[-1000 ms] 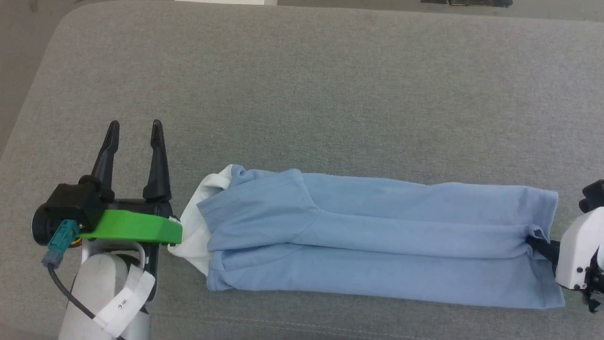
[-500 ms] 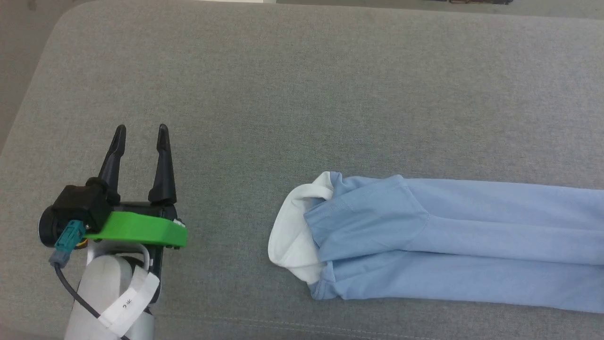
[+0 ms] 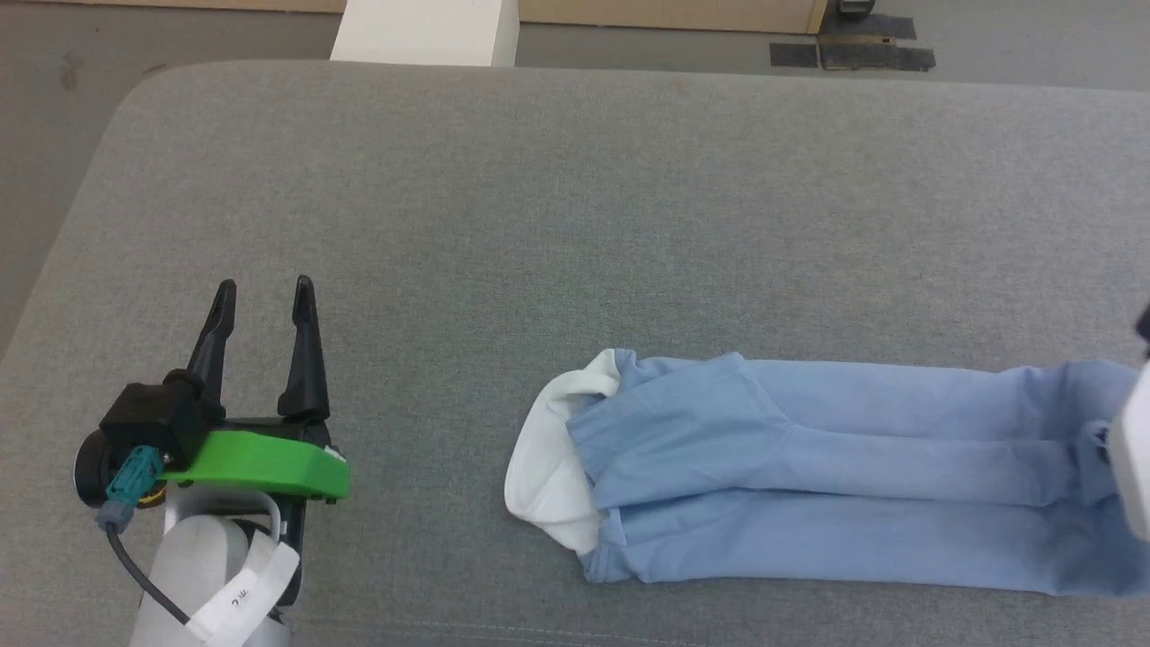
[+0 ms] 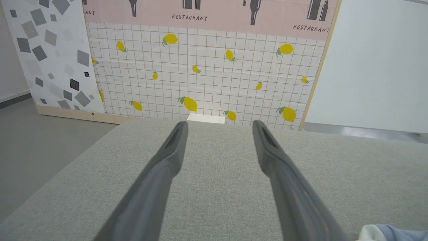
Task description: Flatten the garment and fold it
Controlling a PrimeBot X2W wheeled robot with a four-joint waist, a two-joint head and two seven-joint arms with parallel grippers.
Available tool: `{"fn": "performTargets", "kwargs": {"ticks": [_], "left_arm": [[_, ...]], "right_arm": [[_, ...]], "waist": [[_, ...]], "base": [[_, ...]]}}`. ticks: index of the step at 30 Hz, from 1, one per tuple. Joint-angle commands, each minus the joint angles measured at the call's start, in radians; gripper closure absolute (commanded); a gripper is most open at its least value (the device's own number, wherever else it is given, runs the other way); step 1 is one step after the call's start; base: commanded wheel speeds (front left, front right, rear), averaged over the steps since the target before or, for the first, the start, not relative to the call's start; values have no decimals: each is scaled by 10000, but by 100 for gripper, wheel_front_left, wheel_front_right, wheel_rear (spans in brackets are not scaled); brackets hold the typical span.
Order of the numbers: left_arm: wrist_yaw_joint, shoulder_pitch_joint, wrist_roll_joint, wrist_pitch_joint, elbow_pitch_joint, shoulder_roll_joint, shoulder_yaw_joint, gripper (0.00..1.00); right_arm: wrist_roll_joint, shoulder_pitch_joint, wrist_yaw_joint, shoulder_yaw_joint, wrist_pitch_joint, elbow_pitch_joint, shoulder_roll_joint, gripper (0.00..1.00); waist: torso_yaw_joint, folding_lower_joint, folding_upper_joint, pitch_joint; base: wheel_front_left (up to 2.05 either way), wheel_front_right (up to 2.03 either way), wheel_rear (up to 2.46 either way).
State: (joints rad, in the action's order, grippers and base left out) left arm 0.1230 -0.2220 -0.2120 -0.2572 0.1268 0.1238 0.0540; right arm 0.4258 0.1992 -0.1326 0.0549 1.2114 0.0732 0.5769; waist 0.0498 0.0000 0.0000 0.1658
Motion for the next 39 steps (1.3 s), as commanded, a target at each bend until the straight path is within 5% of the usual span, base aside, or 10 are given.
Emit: {"fn": "performTargets", "kwargs": {"ticks": [1,11,23,34,35,36,37,39], "left_arm": [[51,133,21,-45,32,-25,21,0],[61,226,-60,-45,50,-108,144,0],[69,212,-116,-45,46,-283,189,0],[74,54,-150,-45,92,-415,135,0],[74,55,-149,-45,108,-422,135,0],[74,63,-145,-45,120,-426,138,0],[74,83,-139,-45,137,-427,137,0],[75,116,-119,-45,181,-411,108,0]], "right_arm": [[213,-109,19,-297,228,444,-123,100],[898,998,19,-3563,-170,1212,-1252,100],[767,2936,19,-5898,-2528,-1703,-2985,100],[866,3696,19,-6794,-3917,-4087,-3894,100],[959,3743,19,-6858,-4047,-4210,-3964,94],[1002,3805,19,-6943,-4163,-4263,-3996,13],[1058,3887,19,-7062,-4311,-4297,-4032,0],[1287,4016,19,-7283,-4510,-4246,-4127,0]], "waist": [[9,0,0,-84],[224,0,0,-26],[642,0,0,371],[873,0,0,629],[875,0,0,619],[867,0,0,604],[849,0,0,573],[800,0,0,502]], "base": [[0,0,0],[0,0,0],[0,0,0],[0,0,0],[0,0,0],[0,0,0],[0,0,0],[0,0,0]]}}
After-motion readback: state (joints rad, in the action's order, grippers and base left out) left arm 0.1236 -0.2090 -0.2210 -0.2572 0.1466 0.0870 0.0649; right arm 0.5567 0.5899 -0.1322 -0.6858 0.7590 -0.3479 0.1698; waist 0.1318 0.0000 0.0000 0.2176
